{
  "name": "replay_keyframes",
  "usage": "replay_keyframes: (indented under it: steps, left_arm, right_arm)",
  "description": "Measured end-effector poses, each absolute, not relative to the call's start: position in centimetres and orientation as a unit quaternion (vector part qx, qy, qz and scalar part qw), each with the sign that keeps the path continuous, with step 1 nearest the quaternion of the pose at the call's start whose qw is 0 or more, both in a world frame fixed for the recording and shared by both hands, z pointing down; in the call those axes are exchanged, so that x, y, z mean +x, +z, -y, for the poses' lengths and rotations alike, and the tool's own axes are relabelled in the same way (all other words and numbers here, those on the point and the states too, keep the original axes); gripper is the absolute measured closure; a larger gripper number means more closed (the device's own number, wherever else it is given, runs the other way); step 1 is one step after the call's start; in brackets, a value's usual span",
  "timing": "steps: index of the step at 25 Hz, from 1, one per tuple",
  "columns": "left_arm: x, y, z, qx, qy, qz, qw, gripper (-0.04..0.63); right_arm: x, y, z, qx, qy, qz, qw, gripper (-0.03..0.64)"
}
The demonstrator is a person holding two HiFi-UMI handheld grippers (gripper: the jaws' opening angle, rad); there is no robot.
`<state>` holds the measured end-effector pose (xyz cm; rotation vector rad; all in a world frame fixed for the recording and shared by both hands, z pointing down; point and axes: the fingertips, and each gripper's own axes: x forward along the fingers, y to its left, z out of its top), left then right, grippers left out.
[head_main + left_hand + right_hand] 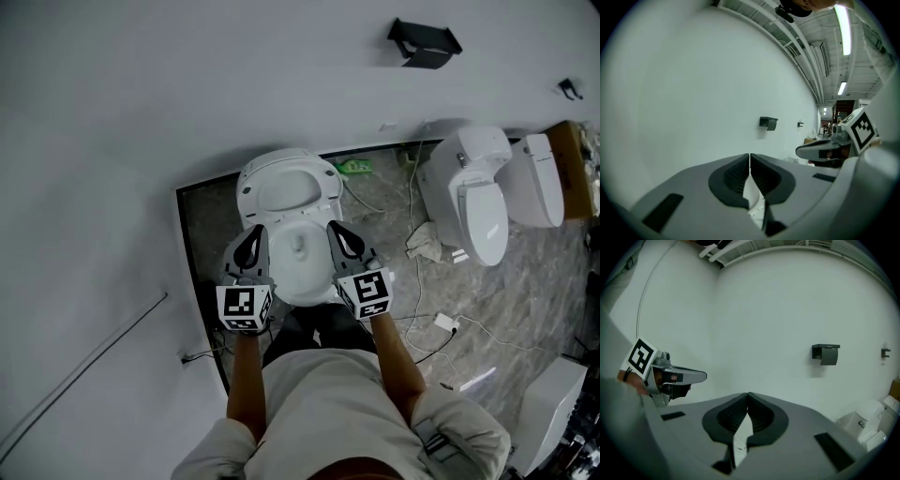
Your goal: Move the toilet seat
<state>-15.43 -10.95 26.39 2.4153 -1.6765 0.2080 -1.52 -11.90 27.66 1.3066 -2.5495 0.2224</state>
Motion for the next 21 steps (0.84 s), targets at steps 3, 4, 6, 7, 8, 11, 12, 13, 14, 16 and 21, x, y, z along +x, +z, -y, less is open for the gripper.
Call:
replay_keyframes:
  steps: [3,4,6,7,8,11,12,13,14,16,21]
  left_arm:
    - [-15.5,25.4,9.8,0.821,0.068,0.560,0.091,0.568]
    - [-15.5,25.1,9.4,0.822,0.067,0.558,0.090,0.568]
    - [-15.5,24.5,8.8,0.825,0.067,0.555,0.087,0.568]
    - [-15.4,24.2,8.7,0.826,0.065,0.554,0.086,0.568]
    - [-15.2,23.9,8.5,0.827,0.062,0.553,0.084,0.568]
    - [-15.1,23.3,7.8,0.829,0.055,0.551,0.080,0.568]
    - [-15.2,23.2,7.5,0.829,0.054,0.551,0.079,0.568]
    - [-15.3,23.1,7.3,0.829,0.054,0.551,0.078,0.568]
    - [-15.3,23.1,7.0,0.830,0.053,0.550,0.076,0.568]
    - [-15.4,22.8,6.7,0.831,0.052,0.550,0.073,0.568]
    - [-15.6,22.3,6.3,0.833,0.053,0.546,0.067,0.568]
  right_arm:
    - [-1.8,26.9,10.8,0.451,0.075,0.879,0.132,0.595]
    - [-1.9,26.9,10.4,0.450,0.077,0.879,0.134,0.595]
    - [-2.2,26.4,9.8,0.449,0.077,0.881,0.130,0.595]
    - [-2.2,25.8,9.6,0.448,0.073,0.882,0.125,0.595]
    - [-2.2,25.3,9.5,0.447,0.069,0.883,0.122,0.595]
    - [-2.0,24.9,8.7,0.449,0.064,0.882,0.124,0.595]
    - [-2.1,24.9,8.4,0.449,0.063,0.883,0.124,0.595]
    - [-2.3,24.8,8.2,0.448,0.061,0.883,0.123,0.595]
    - [-2.4,24.6,8.0,0.447,0.058,0.884,0.122,0.595]
    - [-2.5,24.2,7.8,0.447,0.052,0.885,0.121,0.595]
    - [-2.7,23.4,7.9,0.451,0.044,0.884,0.113,0.595]
